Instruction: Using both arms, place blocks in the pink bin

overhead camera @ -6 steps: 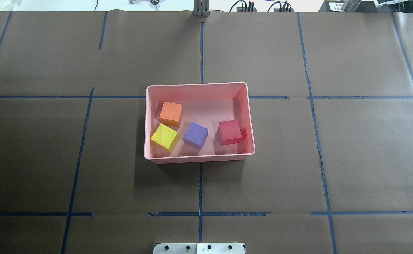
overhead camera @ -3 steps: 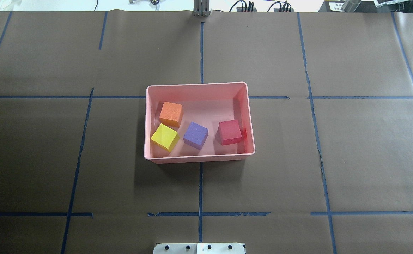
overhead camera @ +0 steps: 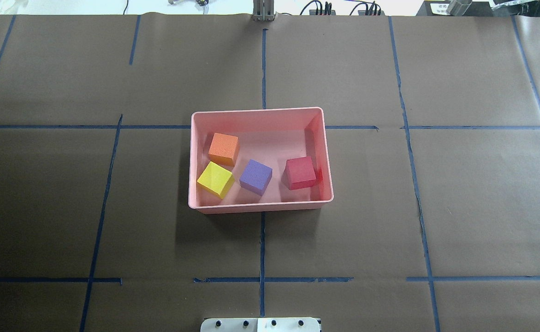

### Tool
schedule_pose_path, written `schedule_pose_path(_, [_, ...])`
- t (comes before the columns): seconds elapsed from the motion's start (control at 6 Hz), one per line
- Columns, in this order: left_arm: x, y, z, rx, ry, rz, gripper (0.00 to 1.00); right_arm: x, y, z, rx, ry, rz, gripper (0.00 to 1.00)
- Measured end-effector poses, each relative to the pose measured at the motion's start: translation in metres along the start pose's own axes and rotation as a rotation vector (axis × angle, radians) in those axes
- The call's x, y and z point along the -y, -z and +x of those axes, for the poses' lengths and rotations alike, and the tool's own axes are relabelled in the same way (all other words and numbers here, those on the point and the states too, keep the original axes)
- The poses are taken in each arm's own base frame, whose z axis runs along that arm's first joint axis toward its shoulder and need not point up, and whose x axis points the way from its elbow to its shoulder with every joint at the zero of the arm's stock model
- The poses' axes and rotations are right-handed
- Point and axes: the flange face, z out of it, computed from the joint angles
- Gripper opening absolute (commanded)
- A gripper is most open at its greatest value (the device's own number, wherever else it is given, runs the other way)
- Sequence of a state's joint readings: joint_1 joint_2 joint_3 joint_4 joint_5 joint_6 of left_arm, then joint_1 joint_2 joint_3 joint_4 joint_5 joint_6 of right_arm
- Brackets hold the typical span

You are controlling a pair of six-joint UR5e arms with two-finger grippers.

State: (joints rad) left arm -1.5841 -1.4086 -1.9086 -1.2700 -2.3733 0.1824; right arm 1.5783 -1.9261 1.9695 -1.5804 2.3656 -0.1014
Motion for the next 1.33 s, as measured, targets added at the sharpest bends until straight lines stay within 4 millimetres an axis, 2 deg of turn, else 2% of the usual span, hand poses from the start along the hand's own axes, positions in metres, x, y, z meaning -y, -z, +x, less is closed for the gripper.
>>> schedule_pose_path(0.5, [-0.002, -0.002, -0.001, -0.002, 0.004, -0.003, 1.00, 0.000, -0.001, 0.001, -0.004, 0.045, -0.028, 1.00])
schedule_pose_path(1.33, [-0.018, -0.010, -0.008, 0.000, -0.001, -0.004, 1.00, 0.002, 0.001, 0.000, -0.005, 0.051, -0.024, 1.00])
